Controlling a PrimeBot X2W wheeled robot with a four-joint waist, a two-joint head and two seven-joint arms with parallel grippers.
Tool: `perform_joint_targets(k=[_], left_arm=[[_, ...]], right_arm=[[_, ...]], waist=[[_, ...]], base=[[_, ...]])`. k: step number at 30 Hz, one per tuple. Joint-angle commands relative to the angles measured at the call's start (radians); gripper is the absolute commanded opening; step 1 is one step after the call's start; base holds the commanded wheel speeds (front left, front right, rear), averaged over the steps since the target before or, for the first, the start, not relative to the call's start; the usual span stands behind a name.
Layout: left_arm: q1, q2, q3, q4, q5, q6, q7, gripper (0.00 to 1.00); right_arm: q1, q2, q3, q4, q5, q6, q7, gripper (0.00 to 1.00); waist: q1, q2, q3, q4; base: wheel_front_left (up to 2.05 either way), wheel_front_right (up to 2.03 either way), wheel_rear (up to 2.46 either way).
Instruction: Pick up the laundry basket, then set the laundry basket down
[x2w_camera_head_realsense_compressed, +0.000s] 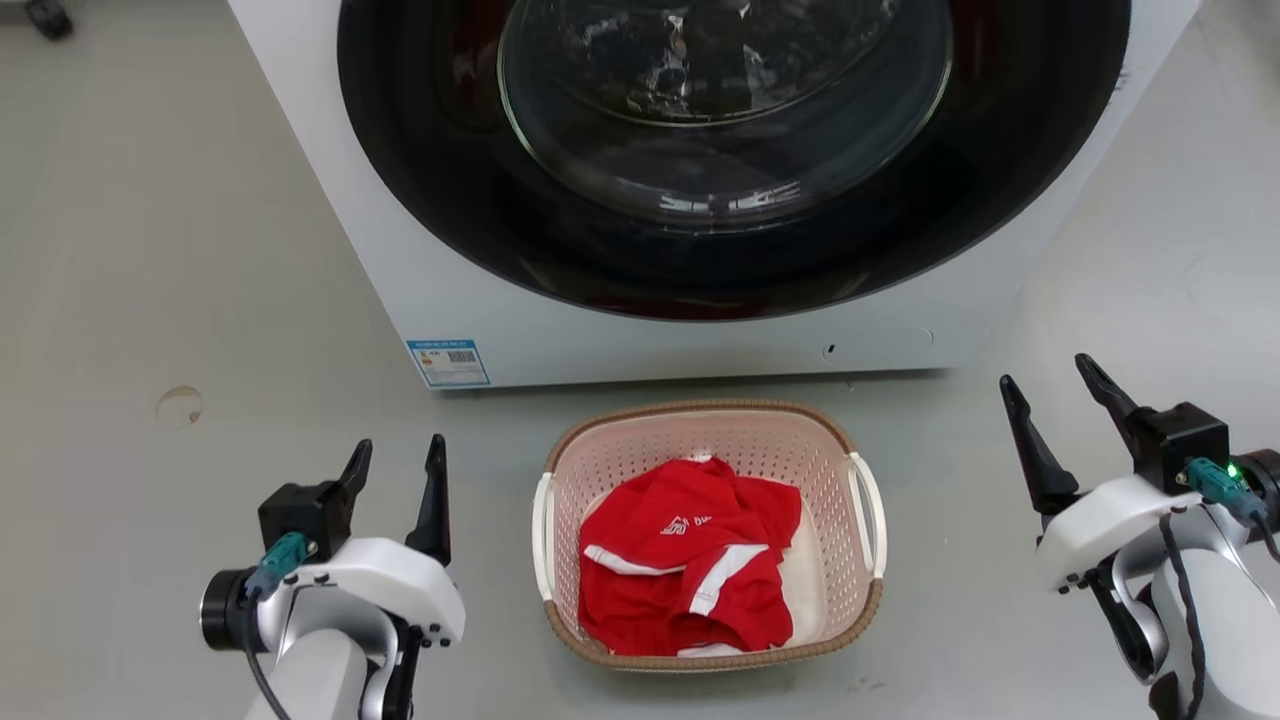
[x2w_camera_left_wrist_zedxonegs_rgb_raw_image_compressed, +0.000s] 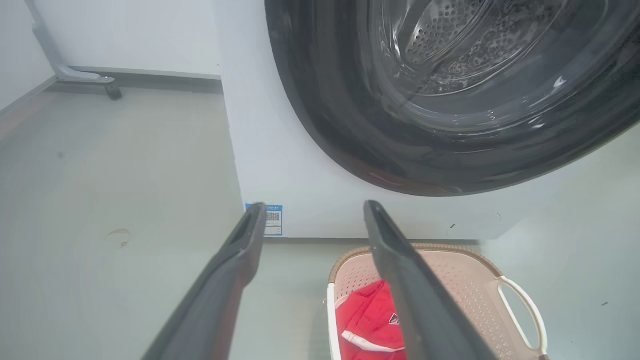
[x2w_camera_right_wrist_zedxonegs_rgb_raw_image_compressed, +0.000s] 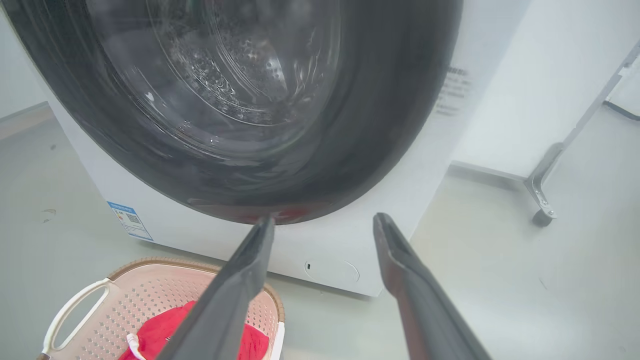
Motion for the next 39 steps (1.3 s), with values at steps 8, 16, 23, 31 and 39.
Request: perform_joint_targets(k=[8,16,23,31,39], left_arm=[[0.165,0.035,0.124,-0.143,0.033,-0.028,-0.009,1.00],[0.325,0.038,0.217,-0.275,0.044,-0.032,-0.009,1.00],[0.401,0.023,0.268,-0.351,0.041,-0.034,-0.009,1.00],[0.451,0.012,0.243,-0.342,0.049,-0.033,0.005,0.00],[0.462,-0.013,0.247,-0.292,0.007,-0.037,0.021,0.00]], right_arm=[[0.132,-0.040,-0.020,-0.107,-0.016,0.004,-0.006,1.00],[0.255,-0.050,-0.059,-0.206,-0.048,0.004,-0.006,1.00],[0.320,-0.043,-0.094,-0.270,-0.059,0.004,-0.006,1.00],[0.355,-0.007,-0.114,-0.245,-0.056,-0.001,0.000,0.00],[0.394,0.036,-0.111,-0.203,-0.007,0.000,0.012,0.00]], waist=[[0.0000,-0.0001,-0.148,-0.004],[0.0000,-0.0001,-0.223,-0.012],[0.0000,-0.0001,-0.247,-0.009],[0.0000,-0.0001,-0.259,-0.006],[0.0009,-0.0001,-0.259,-0.007]], base=[[0.00,0.00,0.00],[0.00,0.00,0.00],[0.00,0.00,0.00],[0.00,0.00,0.00],[0.00,0.00,0.00]])
